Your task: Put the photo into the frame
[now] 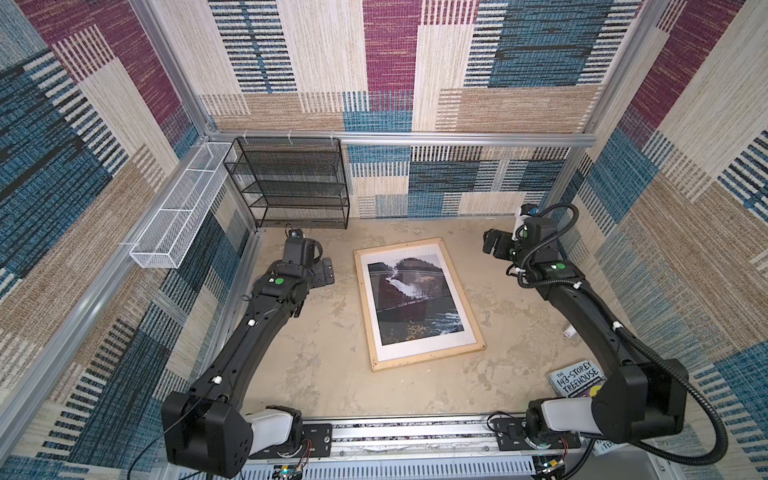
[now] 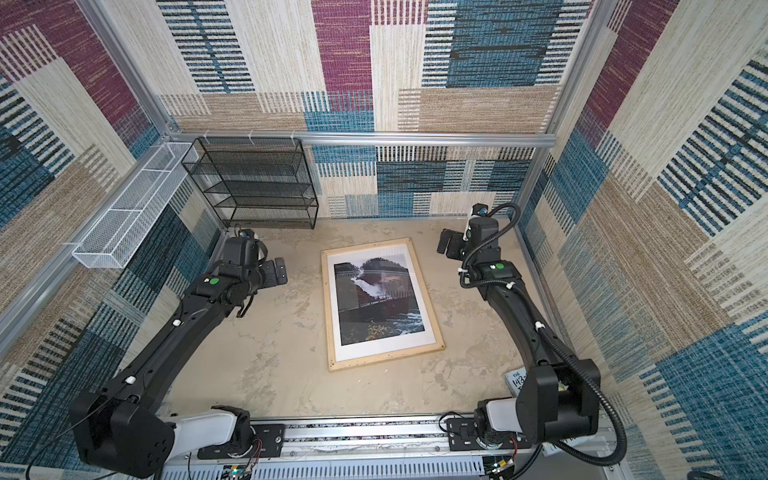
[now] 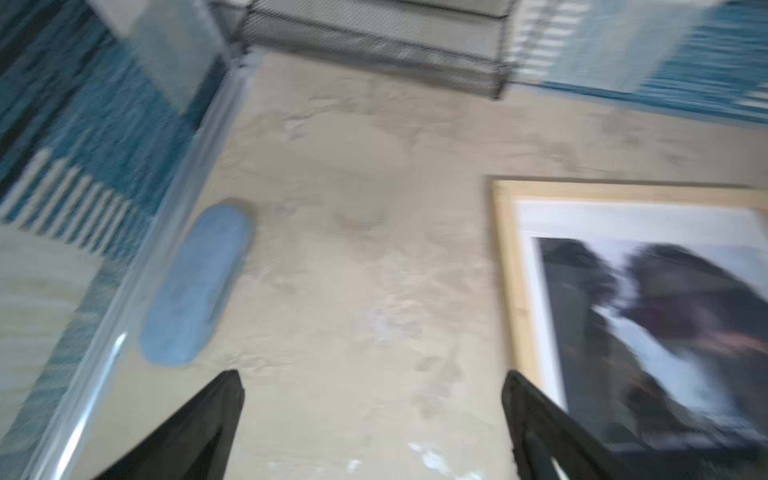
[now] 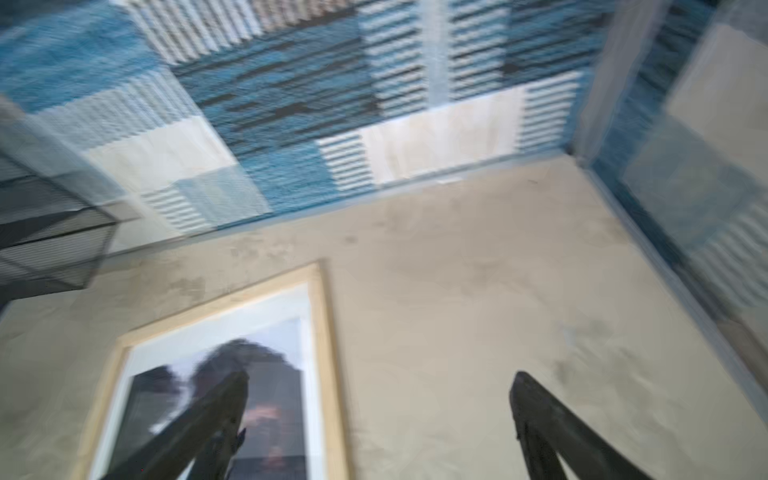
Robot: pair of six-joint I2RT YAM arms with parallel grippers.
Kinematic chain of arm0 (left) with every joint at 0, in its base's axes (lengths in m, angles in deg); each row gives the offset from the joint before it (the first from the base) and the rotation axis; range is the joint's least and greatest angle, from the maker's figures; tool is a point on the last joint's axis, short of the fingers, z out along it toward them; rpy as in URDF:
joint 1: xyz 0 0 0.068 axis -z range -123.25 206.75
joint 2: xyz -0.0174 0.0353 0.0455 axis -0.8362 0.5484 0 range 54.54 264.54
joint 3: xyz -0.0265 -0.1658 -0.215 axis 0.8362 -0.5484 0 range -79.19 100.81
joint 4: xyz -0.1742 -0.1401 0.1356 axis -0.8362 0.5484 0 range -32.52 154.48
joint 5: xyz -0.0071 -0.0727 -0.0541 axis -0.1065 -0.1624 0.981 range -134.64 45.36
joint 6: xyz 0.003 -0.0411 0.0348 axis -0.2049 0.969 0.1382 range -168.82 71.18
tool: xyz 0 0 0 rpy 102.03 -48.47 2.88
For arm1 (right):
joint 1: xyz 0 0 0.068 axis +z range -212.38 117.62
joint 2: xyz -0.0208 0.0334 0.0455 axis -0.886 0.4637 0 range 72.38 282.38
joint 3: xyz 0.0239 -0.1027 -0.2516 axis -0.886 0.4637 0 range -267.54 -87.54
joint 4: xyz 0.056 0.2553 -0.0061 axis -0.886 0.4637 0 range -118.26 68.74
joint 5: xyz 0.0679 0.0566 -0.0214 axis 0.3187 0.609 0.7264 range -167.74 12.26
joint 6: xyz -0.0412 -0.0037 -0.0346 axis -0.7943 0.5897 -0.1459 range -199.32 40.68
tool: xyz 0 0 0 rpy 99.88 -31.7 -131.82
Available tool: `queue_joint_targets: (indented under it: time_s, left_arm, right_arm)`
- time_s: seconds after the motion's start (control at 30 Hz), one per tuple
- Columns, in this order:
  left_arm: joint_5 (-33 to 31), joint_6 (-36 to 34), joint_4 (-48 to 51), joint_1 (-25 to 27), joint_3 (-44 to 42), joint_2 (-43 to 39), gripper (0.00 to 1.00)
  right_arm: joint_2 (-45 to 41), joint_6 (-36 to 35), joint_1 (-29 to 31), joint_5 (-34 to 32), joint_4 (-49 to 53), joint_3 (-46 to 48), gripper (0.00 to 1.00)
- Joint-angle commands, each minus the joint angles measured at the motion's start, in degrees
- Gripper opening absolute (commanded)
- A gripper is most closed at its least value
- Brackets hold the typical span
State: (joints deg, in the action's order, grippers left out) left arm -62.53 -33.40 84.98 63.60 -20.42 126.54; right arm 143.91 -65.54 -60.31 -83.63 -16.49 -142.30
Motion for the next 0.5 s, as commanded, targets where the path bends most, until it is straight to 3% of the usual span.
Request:
queue_joint_targets:
  time_s: [0.0, 0.1, 0.17, 0.23, 0.33, 0.47]
  left_arm:
    - [1.37, -7.36, -12.53, -2.86, -7.15, -0.81, 1.0]
    - [1.5, -10.75, -27.46, -4.11, -17.62, -2.24, 1.0]
    - [8.27, -9.31, -34.36, -7.27, -21.96, -1.92, 1.0]
    - [12.88, -8.39, -41.6, -9.66, -25.66, -0.11, 1.0]
    - [12.66, -9.12, -51.44, -10.36, -30.3, 2.78, 1.0]
    - [17.18, -13.04, -69.93, -10.37, -38.05, 4.32, 1.0]
  right_arm:
    - [-1.45, -2.17, -1.32, -5.27, -11.94, 5.99, 1.0]
    - [-2.41, -5.57, -2.41, -5.03, -22.26, 13.04, 1.0]
    - [-4.32, -9.78, -2.5, -2.39, -34.62, 21.02, 1.0]
    - [-5.25, -9.38, -3.71, -0.24, -43.76, 27.04, 1.0]
    - [-3.7, -10.18, -5.73, 4.77, -51.06, 31.14, 1.0]
    - [-0.54, -12.46, -5.89, 6.57, -60.43, 35.67, 1.0]
